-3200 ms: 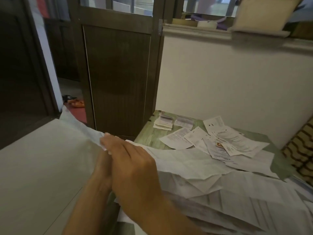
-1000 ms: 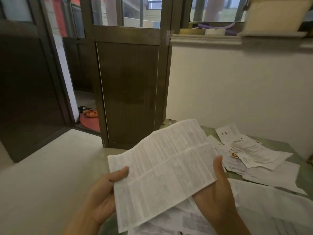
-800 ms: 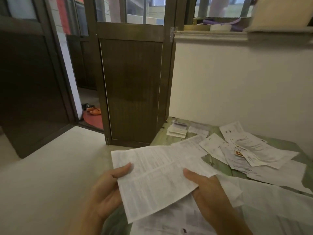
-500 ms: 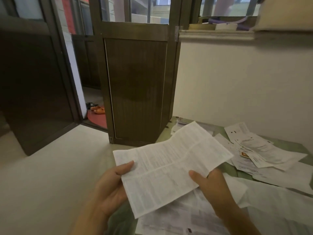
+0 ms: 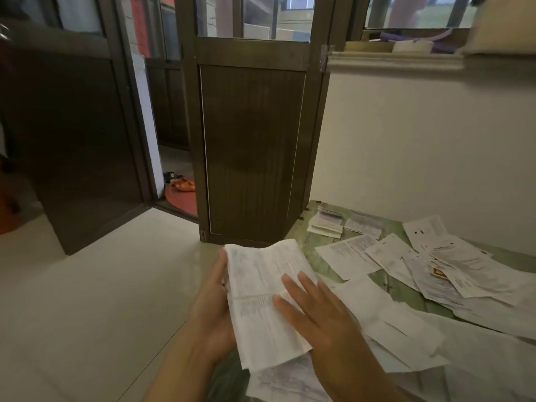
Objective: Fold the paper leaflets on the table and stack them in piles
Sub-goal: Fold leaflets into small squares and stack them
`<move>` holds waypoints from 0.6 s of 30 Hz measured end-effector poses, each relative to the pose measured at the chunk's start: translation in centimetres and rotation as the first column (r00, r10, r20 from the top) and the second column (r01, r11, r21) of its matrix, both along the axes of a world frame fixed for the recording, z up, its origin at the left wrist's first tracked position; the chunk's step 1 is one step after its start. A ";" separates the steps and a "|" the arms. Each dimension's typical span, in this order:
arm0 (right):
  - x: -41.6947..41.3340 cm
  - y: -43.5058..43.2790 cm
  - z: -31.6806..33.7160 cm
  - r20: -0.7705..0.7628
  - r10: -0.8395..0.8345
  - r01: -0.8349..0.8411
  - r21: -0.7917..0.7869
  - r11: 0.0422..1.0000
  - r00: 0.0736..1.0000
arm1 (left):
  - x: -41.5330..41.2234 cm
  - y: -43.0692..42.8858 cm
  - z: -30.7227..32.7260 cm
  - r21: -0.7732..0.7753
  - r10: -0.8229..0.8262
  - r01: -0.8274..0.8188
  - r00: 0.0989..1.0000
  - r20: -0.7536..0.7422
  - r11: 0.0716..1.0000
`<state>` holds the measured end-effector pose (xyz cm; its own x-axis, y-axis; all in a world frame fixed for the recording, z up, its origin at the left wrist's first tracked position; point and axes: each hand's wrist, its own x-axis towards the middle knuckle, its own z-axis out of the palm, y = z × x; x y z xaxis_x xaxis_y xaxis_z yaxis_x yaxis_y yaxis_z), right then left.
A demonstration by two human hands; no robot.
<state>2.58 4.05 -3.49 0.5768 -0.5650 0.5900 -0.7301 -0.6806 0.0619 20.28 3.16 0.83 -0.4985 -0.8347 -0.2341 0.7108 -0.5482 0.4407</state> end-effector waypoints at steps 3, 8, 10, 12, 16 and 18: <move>0.4 0.4 0.2 -0.045 -0.020 0.022 0.061 0.998 0.999 | 0.0 0.5 0.7 -0.016 -0.016 0.017 1.000 0.026 1.000; -0.4 1.1 1.4 0.089 -0.032 -0.020 0.528 0.849 0.995 | 0.5 0.4 0.4 0.021 -0.003 0.000 0.988 0.156 1.000; -1.2 2.0 3.5 0.339 -0.140 -0.164 0.726 0.668 0.931 | 0.9 0.4 0.6 -0.006 -0.052 0.053 0.989 0.141 0.999; -2.3 1.9 4.2 0.649 -0.287 -0.301 0.640 0.707 0.705 | 1.2 0.3 0.4 -0.034 -0.094 0.099 0.988 0.126 0.995; -3.3 0.7 4.0 0.639 -0.573 -0.515 0.763 0.391 0.513 | 0.7 0.5 0.2 -0.079 -0.159 0.168 0.982 0.104 0.983; -3.0 0.5 3.7 0.604 -0.626 -0.582 0.764 0.279 0.493 | 0.3 0.5 0.3 -0.079 -0.142 0.157 0.976 0.164 0.984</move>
<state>-0.45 4.54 0.17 0.2319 -0.9482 -0.2170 -0.0039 0.2222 -0.9750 20.59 3.69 1.15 -0.5822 -0.7750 -0.2457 0.5419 -0.5952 0.5933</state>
